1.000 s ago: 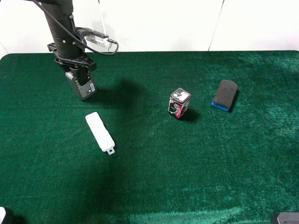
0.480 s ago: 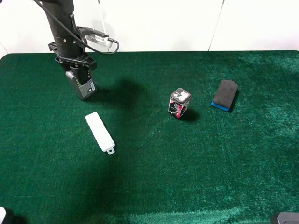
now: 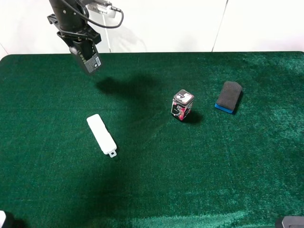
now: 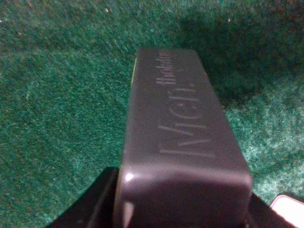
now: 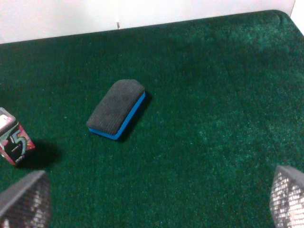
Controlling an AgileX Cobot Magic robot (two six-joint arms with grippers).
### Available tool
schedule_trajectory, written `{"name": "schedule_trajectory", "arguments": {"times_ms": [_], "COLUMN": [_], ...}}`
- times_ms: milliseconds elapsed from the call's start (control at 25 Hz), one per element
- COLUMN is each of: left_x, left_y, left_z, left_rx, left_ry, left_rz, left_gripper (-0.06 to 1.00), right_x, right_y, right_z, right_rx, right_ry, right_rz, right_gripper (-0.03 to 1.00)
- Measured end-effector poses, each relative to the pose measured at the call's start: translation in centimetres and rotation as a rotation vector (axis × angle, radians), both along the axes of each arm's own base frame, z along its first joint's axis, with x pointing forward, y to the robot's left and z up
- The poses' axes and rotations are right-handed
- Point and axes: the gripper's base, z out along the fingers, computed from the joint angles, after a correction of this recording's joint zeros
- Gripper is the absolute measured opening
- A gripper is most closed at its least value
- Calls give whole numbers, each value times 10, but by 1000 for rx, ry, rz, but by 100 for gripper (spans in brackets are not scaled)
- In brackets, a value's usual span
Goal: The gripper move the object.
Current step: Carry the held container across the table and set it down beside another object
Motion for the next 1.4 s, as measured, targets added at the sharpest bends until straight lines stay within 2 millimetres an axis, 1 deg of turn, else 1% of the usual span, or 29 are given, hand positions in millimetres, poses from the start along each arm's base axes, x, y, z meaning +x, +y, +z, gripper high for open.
{"name": "schedule_trajectory", "arguments": {"times_ms": [160,320,480,560,840,1240,1400], "left_x": [-2,-4,-7,-10,-26,-65,-79], "left_y": [0,-2,-10,-20,-69,-139,-163], "left_z": [10,17,21,22,31,31,40], "left_rx": [-9,-40,-80,-84,-89,-117,-140], "left_ry": [-22,-31,-27,-28,-54,-35,-56], "left_rz": [5,45,61,57,3,-92,-117], "left_gripper": [44,44,44,44,44,44,44], "right_x": [0,0,0,0,0,0,0], "right_y": [0,0,0,0,0,0,0], "right_z": [0,0,0,0,0,0,0], "right_rx": [0,0,0,0,0,0,0], "right_ry": [0,0,0,0,0,0,0], "right_rz": [0,0,0,0,0,0,0], "right_gripper": [69,69,69,69,69,69,69]}}
